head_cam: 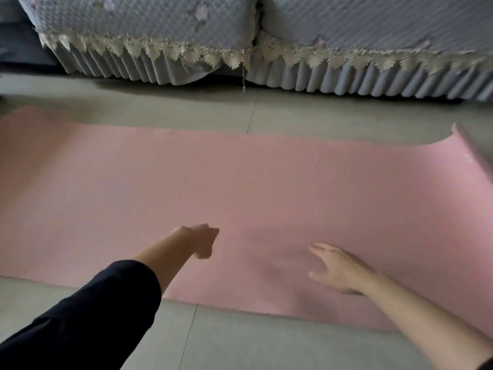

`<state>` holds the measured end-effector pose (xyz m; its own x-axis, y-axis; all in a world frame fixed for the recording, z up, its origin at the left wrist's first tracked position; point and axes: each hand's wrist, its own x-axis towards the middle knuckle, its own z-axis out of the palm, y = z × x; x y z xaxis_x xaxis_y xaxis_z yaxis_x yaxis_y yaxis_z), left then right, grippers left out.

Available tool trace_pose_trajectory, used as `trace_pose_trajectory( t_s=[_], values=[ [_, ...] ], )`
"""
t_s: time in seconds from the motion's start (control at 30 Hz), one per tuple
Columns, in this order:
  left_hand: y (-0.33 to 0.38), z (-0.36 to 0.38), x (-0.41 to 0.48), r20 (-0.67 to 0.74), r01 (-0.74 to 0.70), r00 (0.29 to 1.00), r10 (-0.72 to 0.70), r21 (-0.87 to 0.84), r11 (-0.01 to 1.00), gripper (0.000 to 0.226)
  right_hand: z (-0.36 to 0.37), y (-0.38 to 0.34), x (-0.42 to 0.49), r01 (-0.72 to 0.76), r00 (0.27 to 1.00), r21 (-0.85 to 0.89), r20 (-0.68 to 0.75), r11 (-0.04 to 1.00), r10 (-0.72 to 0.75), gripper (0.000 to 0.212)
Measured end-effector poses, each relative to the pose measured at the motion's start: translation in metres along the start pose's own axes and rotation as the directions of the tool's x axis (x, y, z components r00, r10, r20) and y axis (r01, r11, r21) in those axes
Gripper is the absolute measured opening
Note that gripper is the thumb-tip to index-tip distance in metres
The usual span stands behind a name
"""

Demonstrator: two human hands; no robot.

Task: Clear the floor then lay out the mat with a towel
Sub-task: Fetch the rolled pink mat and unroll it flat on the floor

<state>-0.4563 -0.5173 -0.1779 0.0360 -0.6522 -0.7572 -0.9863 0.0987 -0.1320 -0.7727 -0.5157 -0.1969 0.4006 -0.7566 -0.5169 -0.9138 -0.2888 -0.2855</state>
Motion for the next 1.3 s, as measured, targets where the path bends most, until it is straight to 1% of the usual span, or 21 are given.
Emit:
trace_pose_trajectory(
  t_s=[0.03,0.1,0.13,0.23,0.3,0.37,0.43,0.5,0.53,0.6,0.63,0.7,0.77,0.83,0.9,0.97,1.03,1.1,1.13,1.23,1.3],
  values=[
    [0.024,-0.026,0.012,-0.104,-0.044,0.994,0.042,-0.017,0.999,0.068,-0.012,0.025,-0.008,-0.053,0.996,-0.005,-0.067,0.999,0.052,0.073],
    [0.065,-0.061,0.023,-0.258,-0.153,0.957,0.132,-0.063,0.986,0.070,-0.028,0.060,-0.015,-0.139,0.976,-0.045,-0.176,0.989,0.129,0.066],
    [0.107,-0.079,0.033,-0.323,-0.242,0.924,0.205,-0.080,0.967,0.070,-0.036,0.092,-0.027,-0.215,0.954,-0.067,-0.227,0.974,0.195,0.065],
    [0.217,-0.090,0.047,-0.475,-0.422,0.821,0.317,-0.132,0.897,0.066,-0.048,0.163,-0.046,-0.402,0.886,-0.107,-0.294,0.909,0.358,0.066],
    [0.286,-0.080,0.054,-0.495,-0.502,0.781,0.380,-0.136,0.854,0.067,-0.050,0.209,-0.056,-0.511,0.831,-0.128,-0.328,0.850,0.450,0.069],
    [0.343,-0.070,0.066,-0.469,-0.536,0.775,0.424,-0.132,0.834,0.068,-0.050,0.254,-0.058,-0.584,0.783,-0.168,-0.373,0.794,0.498,0.071],
    [0.384,-0.063,0.081,-0.445,-0.535,0.783,0.434,-0.127,0.835,0.066,-0.048,0.296,-0.054,-0.610,0.770,-0.257,-0.413,0.749,0.486,0.072],
    [0.412,-0.064,0.096,-0.478,-0.472,0.788,0.388,-0.065,0.879,0.059,-0.045,0.334,-0.046,-0.625,0.765,-0.317,-0.430,0.713,0.480,0.073],
    [0.425,-0.068,0.103,-0.502,-0.424,0.784,0.366,-0.002,0.906,0.057,-0.045,0.353,-0.042,-0.646,0.751,-0.316,-0.424,0.695,0.506,0.074],
    [0.442,-0.081,0.114,-0.511,-0.335,0.794,0.330,0.086,0.938,0.056,-0.045,0.385,-0.035,-0.690,0.706,-0.207,-0.405,0.694,0.581,0.072],
    [0.452,-0.088,0.121,-0.510,-0.305,0.804,0.306,0.089,0.948,0.054,-0.043,0.402,-0.032,-0.699,0.686,-0.123,-0.393,0.704,0.612,0.069],
    [0.466,-0.100,0.134,-0.540,-0.282,0.800,0.262,0.048,0.958,0.049,-0.040,0.430,-0.023,-0.685,0.669,0.017,-0.382,0.729,0.638,0.065],
    [0.481,-0.108,0.150,-0.573,-0.328,0.768,0.284,0.029,0.944,0.050,-0.040,0.456,-0.011,-0.677,0.652,0.138,-0.343,0.723,0.677,0.062],
    [0.491,-0.112,0.165,-0.592,-0.422,0.737,0.325,-0.027,0.906,0.057,-0.043,0.477,0.002,-0.707,0.620,0.147,-0.341,0.692,0.707,0.059],
    [0.495,-0.115,0.177,-0.627,-0.469,0.703,0.336,-0.053,0.882,0.066,-0.051,0.495,0.014,-0.728,0.592,0.150,-0.357,0.670,0.723,0.061],
    [0.497,-0.111,0.183,-0.687,-0.493,0.652,0.321,-0.063,0.868,0.058,-0.058,0.513,0.027,-0.752,0.548,0.149,-0.400,0.643,0.734,0.063],
    [0.499,-0.106,0.183,-0.726,-0.491,0.619,0.301,-0.058,0.869,0.047,-0.066,0.527,0.045,-0.750,0.528,0.107,-0.498,0.653,0.688,0.060],
    [0.502,-0.108,0.183,-0.728,-0.481,0.621,0.290,-0.063,0.874,0.045,-0.075,0.538,0.061,-0.693,0.544,0.132,-0.550,0.709,0.633,0.058],
    [0.502,-0.109,0.183,-0.725,-0.471,0.630,0.280,-0.069,0.880,0.047,-0.080,0.543,0.070,-0.655,0.565,0.152,-0.552,0.740,0.613,0.059],
    [0.504,-0.114,0.182,-0.707,-0.446,0.656,0.264,-0.081,0.891,0.062,-0.096,0.562,0.089,-0.579,0.643,0.146,-0.522,0.802,0.560,0.065],
    [0.503,-0.113,0.182,-0.689,-0.429,0.673,0.268,-0.067,0.901,0.067,-0.107,0.573,0.103,-0.571,0.671,0.142,-0.487,0.809,0.559,0.065]
  ],
)
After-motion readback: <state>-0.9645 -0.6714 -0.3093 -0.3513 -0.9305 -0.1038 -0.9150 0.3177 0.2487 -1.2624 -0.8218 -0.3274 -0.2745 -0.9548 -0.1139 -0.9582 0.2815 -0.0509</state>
